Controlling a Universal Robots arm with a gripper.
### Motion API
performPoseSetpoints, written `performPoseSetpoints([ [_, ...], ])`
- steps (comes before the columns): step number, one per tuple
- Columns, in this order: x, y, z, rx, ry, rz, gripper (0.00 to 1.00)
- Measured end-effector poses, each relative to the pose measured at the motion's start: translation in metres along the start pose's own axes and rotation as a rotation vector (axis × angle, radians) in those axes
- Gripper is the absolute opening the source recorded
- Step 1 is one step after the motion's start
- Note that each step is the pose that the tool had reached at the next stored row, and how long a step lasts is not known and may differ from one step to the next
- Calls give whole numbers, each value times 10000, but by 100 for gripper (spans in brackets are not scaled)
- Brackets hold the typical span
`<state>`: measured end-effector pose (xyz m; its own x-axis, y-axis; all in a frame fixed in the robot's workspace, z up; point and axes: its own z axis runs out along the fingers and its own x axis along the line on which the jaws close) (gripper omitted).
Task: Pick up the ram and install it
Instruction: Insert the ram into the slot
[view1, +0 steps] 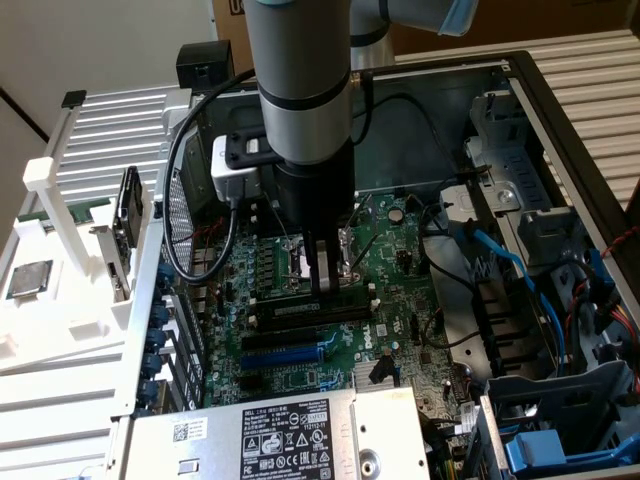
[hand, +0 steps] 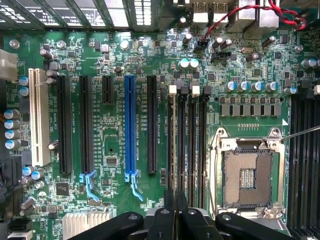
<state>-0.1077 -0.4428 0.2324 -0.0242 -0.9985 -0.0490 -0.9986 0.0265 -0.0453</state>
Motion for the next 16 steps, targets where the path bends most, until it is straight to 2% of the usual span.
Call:
performPoseSetpoints([
  [16, -15, 4, 9, 2, -3, 0, 12],
])
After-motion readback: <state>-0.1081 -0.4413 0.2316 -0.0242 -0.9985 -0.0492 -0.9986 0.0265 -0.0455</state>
